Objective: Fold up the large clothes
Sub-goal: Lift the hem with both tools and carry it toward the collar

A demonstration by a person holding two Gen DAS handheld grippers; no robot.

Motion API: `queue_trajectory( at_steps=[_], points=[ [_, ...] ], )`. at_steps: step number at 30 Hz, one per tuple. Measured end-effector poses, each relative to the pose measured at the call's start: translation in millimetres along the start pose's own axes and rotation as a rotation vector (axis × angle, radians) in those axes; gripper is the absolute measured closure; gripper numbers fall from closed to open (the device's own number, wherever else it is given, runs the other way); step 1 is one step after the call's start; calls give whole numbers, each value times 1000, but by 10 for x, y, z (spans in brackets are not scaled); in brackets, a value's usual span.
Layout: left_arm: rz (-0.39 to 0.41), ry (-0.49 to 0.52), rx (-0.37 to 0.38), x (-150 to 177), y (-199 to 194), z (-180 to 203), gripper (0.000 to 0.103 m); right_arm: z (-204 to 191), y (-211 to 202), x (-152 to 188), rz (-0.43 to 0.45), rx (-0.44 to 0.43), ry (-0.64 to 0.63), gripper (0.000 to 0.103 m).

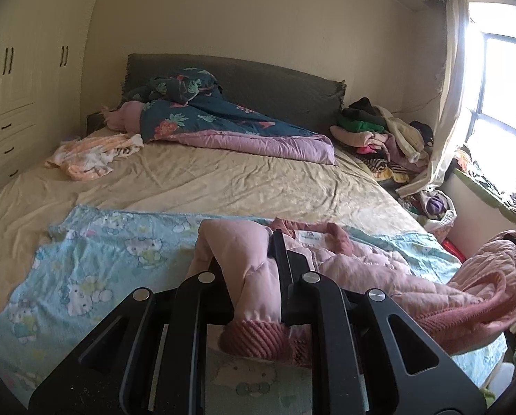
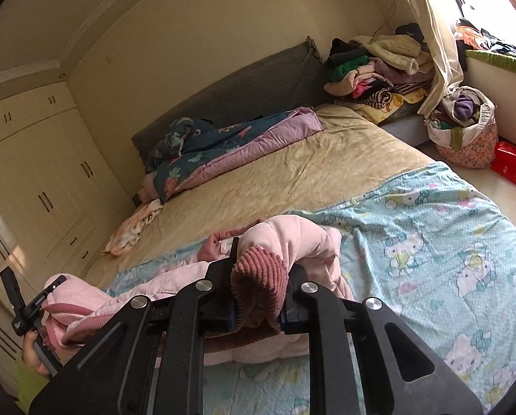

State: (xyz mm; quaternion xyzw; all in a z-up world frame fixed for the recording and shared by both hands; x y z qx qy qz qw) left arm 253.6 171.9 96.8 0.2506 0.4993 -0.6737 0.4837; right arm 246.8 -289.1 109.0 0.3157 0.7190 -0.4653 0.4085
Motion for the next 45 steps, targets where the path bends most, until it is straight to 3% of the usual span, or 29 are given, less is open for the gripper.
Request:
queue_trajectory(
  at_steps=[9,32,45],
  points=[
    [-13,-7,-45,-95,260,-30,94,59,296,-191,-31,22,2,88],
    [-74,60,-184,91,1056,-157,92,420,1339,38,-233,126,-9,87],
    [-113,56,-194,172,1511,-179,92,826,1881,226,-280,28,212,79]
  ],
)
Point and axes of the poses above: each gripper's, at about its wrist camera, not at the fingertips, and y roughly the way its jaws point, z to its right, x to its underside, the point moved 5 cm from there along y, roughly the way its jaws point, and after that the axes turned 14 degrees about -y, right-handed, at the moved point
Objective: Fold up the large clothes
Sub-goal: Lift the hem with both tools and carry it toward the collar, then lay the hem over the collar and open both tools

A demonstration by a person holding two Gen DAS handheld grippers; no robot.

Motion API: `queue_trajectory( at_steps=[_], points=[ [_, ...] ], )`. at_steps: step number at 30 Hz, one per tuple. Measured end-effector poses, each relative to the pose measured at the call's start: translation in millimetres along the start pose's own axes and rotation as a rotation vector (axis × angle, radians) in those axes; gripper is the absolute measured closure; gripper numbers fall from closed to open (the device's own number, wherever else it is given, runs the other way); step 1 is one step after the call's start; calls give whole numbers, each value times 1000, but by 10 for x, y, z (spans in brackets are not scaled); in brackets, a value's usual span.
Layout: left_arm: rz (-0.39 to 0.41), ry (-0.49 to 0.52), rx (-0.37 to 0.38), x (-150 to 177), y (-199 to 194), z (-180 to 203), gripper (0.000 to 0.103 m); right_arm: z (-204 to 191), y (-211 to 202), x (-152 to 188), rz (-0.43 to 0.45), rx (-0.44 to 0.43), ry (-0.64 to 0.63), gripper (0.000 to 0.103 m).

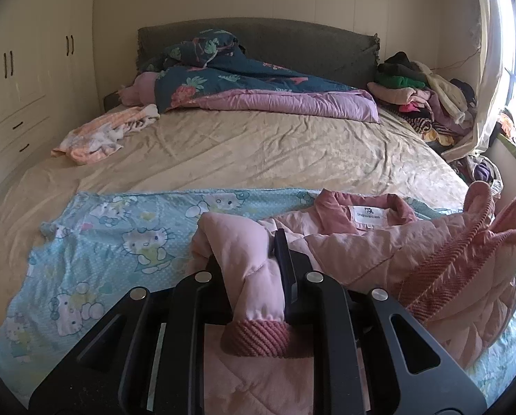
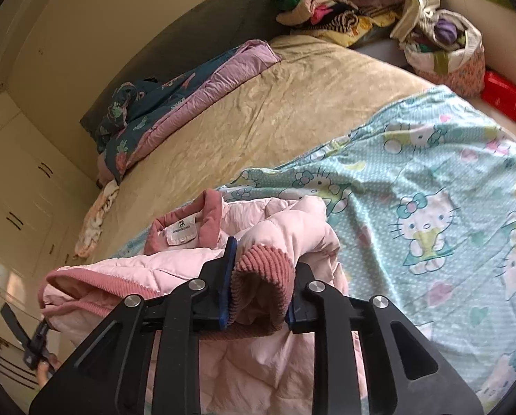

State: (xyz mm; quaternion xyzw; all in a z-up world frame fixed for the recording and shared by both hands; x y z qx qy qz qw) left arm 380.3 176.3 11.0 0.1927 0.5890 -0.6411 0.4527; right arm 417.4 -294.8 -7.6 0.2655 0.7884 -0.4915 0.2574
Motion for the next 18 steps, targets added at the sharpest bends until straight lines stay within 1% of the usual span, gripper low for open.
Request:
queue_trajectory(
  at_steps=[2,3,4,5,7,8,10,11,14,16,18],
  points=[
    [-5,-1,-3,7,61,2,92,37,53,-12,-4,-35,34,76],
    [-6,-1,-3,12,84,4,92,51,77,-20,-3,-57,51,70],
    [-8,0,-4,11,102,6,92,59,84,-29,1,-79,64,61],
    [-9,1,-4,15,126,8,91,66,84,-36,10,-112,81,57],
    [-11,2,-5,22,166,18,91,70,55,-50,40,-160,103,24],
    [-12,1,-5,24,187,23,91,74,21,-54,60,-152,100,19],
    [-14,3,-10,32,216,32,91,63,-23,-26,89,-146,68,17],
    [-18,4,-13,35,243,44,91,58,-19,16,89,-134,46,16],
    [-25,13,-10,43,289,95,89,46,48,196,55,-41,-35,15],
    [-25,22,-13,49,311,136,88,36,127,356,18,18,-98,15],
    [-24,27,-15,43,317,168,88,8,184,501,-9,63,-157,15]
  ],
)
Point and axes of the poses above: each gripper's, at about its wrist camera, not at the fingertips, and y roughly the way its jaws point, z to its right, x to its underside, the point moved 5 cm from there along y, roughly the way its jaws point, and after that the axes turned 14 degrees about -y, right-handed, at the moved point
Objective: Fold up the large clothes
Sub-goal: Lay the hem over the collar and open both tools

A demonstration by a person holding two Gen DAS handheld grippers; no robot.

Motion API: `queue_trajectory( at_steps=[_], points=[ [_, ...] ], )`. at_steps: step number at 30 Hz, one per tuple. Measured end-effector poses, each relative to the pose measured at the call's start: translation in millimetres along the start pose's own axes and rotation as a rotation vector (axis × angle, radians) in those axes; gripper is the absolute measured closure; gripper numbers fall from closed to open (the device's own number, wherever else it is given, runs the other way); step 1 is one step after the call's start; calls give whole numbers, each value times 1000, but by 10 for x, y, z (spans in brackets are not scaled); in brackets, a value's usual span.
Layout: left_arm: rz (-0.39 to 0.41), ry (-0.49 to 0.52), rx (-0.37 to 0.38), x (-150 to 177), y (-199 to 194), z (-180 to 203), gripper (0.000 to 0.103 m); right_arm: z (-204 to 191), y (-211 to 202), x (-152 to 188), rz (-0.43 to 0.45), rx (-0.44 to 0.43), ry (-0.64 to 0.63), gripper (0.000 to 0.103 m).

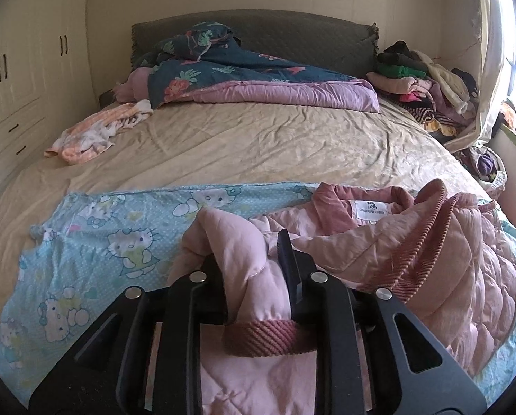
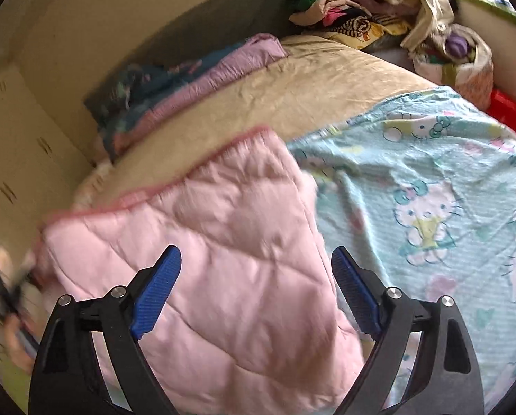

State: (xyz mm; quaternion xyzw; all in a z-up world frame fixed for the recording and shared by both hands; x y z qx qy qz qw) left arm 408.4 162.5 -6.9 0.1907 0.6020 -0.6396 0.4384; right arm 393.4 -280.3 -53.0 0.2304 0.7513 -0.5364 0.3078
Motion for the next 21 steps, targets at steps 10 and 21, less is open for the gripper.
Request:
queue_trajectory(
  at_steps=[10,21],
  points=[
    [60,12,37,-43,-263,150,20,-322,-34,304,-2,62,-216,11],
    [105,73,50,-1,-660,250,10,-586,-507,257,95,59,-314,6]
  ],
)
Point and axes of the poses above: each gripper's, at about its wrist camera, not at the fingertips, and y roughly the way its jaws point, z to its right, x to its underside, the point moved 5 cm from there along y, roughly the way its jaws point, and after that the axes turned 14 degrees about -y, right-handed, at the moved point
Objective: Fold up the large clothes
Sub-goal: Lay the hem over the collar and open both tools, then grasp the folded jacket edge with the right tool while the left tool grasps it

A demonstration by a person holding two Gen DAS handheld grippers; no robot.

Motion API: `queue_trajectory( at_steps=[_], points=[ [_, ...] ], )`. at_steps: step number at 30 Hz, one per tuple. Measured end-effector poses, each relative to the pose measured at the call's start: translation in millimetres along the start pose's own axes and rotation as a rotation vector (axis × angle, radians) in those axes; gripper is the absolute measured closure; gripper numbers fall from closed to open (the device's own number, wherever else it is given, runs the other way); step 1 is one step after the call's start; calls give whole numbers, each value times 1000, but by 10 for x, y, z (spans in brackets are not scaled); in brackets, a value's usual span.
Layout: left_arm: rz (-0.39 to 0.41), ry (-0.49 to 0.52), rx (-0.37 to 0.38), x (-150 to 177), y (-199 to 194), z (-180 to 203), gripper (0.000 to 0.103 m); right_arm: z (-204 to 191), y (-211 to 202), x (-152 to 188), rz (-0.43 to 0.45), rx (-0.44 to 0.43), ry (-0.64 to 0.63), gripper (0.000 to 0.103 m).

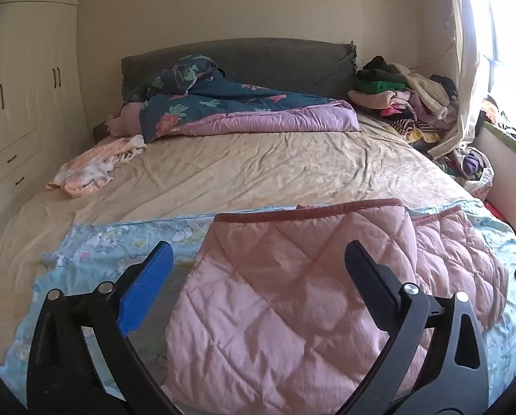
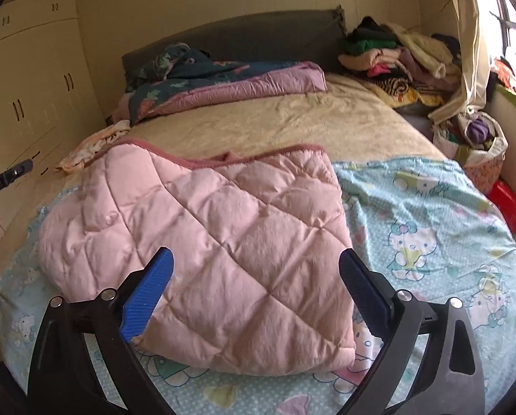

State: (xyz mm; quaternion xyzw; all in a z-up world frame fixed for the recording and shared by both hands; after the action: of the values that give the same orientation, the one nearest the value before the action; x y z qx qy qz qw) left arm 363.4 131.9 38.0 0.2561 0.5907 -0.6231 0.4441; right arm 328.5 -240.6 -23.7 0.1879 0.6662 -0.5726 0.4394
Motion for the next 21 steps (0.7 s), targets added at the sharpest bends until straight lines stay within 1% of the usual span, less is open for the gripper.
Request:
queue_trajectory(
  at_steps=[4,6,10,12,13,15,19,21],
  points=[
    [-10,0,-7,92,-46,-115,10,36,-150,-10,17,42,-12,6],
    [-23,-6,-22,213,-48,-231,10,61,-209,16,13,68,-16,6],
    [-104,-36,-42,549,86,-535,10,198,-213,140,-20,105,-6,6],
    [-133,-55,-64,678,159,-688,10,231,-157,204,-40,116,-9,6],
    [-158,-83,-63,752,217,-779,10,258,-110,241,-55,127,-13,6],
    [-193,-135,-41,844,292,-896,10,283,-10,299,-76,136,-16,6],
    [-244,-189,-6,960,486,-966,10,326,272,326,-111,133,-8,6],
    [-264,-197,8,1005,568,-948,10,358,429,342,-130,121,13,6]
  ],
)
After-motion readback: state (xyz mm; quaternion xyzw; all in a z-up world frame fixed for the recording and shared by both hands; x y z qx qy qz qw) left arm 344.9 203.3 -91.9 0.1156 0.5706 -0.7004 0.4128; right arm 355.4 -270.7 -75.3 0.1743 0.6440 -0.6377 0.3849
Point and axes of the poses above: each gripper's, at about its wrist camera, not at the fingertips, and y roughly the way its jaws point, z to its right, x to its underside, the point moved 5 cm from there along y, roughly the way its jaws point, and after that the axes turned 14 degrees about -y, right-handed, at the moved point
